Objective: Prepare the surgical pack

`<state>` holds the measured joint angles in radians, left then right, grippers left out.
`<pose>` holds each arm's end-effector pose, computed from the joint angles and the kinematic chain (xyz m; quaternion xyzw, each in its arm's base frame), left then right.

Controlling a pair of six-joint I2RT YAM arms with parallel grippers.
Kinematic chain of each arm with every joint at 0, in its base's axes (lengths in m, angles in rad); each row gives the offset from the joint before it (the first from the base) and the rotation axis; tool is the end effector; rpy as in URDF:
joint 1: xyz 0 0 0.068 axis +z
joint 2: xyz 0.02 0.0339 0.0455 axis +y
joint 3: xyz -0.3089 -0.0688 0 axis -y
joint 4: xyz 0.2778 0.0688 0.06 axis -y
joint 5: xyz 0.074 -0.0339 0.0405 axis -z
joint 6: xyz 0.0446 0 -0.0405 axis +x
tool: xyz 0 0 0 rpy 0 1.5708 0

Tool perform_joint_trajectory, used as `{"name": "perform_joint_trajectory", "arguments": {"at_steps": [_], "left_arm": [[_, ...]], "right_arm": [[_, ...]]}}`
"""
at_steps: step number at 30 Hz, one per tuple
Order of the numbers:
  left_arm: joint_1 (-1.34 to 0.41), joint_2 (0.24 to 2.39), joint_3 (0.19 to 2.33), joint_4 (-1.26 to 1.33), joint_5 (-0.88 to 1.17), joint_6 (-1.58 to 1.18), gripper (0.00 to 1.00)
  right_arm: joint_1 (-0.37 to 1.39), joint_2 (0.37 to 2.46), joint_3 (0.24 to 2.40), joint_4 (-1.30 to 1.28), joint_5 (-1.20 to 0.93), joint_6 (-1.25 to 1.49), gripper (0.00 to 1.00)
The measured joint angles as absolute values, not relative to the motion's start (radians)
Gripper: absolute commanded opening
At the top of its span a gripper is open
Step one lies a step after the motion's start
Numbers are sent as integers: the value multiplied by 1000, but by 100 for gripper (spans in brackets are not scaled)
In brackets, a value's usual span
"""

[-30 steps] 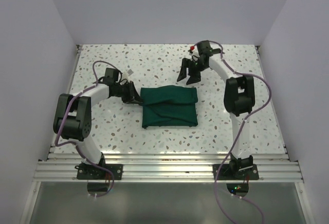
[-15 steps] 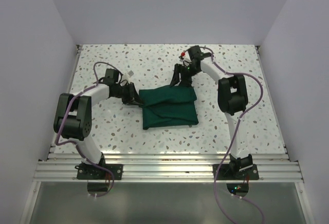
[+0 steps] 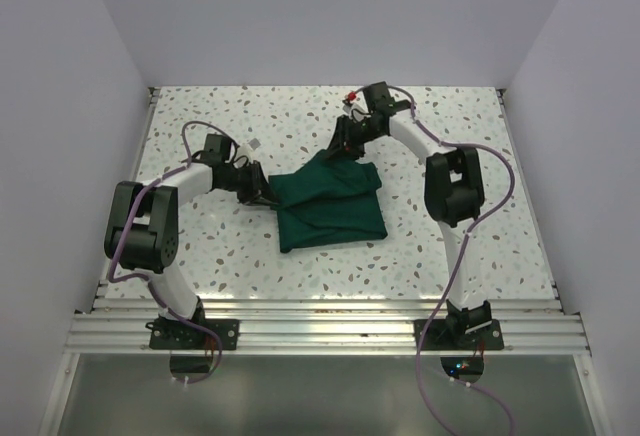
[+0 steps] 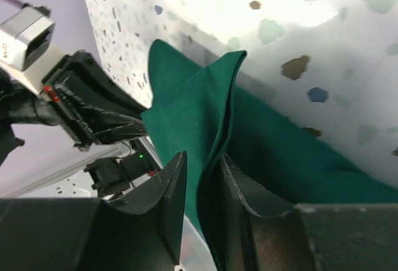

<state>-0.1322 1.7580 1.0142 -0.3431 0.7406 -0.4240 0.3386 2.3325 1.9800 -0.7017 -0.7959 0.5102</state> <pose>0.3651 -0.0789 0.1784 -0.0458 0.9081 -0.3992 0.1183 0.5238 0.2183 0.2060 -0.0222 0.8965 0.4384 0.0603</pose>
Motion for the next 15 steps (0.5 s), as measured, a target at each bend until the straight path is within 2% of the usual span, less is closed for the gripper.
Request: {"name": "perform_joint_trajectory", "arguments": {"at_steps": [2,6,8,9,10,11,14,15], "left_arm": [[-132,1758,1014,-343,741,-424,16],[-132,1758,1014,-343,742,-425,17],[-132,1758,1014,-343,742,-424,21],[-132,1758,1014,-343,743,-424,29],[-132,1758,1014,-343,744,-422,34],[-133,1758,1014,-343,745,-423,44],[-133,1758,1014,-346,744,-420,60],[-133,1756,1014,-350,736,-419,62]], "right_arm": [[347,2314,1978,-701,-805,511,25],[356,2283,1970,-705,-805,498,11],[356,2272,1966,-713,-804,487,5],[356,2263,1957,-717,-804,479,2],[356,2253,1946,-723,-803,470,1],[356,2243,1935,-731,-803,462,1],[355,2190,1874,-760,-804,435,0],[355,2167,1847,-767,-804,428,0]]}}
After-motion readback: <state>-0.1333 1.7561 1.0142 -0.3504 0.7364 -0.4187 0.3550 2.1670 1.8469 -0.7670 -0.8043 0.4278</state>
